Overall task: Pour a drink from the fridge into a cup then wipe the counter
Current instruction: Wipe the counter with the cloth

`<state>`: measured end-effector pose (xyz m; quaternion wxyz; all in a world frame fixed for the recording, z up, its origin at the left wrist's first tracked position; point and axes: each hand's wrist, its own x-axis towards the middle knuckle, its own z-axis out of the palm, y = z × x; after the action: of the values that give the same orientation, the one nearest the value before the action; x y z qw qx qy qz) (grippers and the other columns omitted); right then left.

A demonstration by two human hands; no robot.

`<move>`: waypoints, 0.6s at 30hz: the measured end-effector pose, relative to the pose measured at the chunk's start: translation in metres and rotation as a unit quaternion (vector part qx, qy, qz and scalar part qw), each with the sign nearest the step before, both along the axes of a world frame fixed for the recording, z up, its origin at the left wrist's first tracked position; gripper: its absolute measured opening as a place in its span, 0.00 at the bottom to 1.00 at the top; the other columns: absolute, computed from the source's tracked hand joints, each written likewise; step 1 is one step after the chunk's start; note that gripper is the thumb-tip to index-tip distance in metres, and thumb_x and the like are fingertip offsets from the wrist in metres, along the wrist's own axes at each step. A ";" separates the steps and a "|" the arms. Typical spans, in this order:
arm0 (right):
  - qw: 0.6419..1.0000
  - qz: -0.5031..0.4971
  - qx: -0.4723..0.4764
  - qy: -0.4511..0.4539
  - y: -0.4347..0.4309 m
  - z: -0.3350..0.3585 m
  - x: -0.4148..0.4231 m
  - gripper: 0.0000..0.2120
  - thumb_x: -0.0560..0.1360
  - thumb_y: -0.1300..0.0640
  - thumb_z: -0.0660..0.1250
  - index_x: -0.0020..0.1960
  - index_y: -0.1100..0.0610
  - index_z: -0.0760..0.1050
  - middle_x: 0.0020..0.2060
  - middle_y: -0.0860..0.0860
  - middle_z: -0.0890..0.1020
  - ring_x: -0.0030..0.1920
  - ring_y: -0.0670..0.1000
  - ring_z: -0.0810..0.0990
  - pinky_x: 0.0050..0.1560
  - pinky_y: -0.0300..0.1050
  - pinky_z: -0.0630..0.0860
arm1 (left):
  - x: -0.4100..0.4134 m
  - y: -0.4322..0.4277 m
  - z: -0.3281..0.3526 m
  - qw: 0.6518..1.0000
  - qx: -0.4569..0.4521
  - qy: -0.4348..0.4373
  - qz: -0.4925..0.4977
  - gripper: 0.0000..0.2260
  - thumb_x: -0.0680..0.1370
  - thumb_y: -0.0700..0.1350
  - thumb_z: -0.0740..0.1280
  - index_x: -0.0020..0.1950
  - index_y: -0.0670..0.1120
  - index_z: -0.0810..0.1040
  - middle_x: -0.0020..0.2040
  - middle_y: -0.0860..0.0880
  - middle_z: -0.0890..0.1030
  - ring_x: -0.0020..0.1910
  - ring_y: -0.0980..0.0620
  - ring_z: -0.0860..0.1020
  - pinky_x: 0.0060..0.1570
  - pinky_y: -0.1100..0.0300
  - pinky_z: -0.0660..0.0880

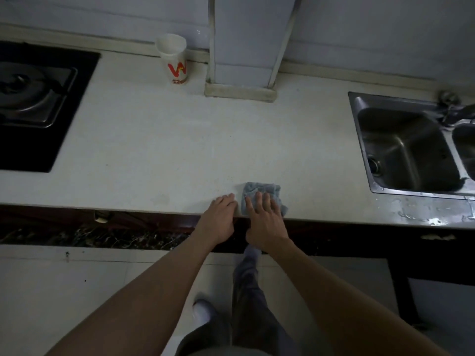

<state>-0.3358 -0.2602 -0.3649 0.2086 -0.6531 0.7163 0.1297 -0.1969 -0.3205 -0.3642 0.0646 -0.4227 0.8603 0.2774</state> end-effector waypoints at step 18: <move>1.000 0.018 0.019 -0.005 -0.018 -0.002 0.008 0.39 0.76 0.48 0.59 0.79 0.55 0.41 0.78 0.62 0.42 0.77 0.62 0.38 0.77 0.57 0.39 | -0.017 -0.007 0.010 0.994 -0.019 -0.105 -0.010 0.23 0.78 0.43 0.66 0.72 0.41 0.67 0.71 0.45 0.64 0.69 0.44 0.64 0.66 0.49 0.68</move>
<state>-0.3278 -0.2780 -0.3666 0.2222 -0.6625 0.7008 0.1434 -0.2135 -0.3278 -0.3538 0.1496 -0.4421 0.8581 0.2143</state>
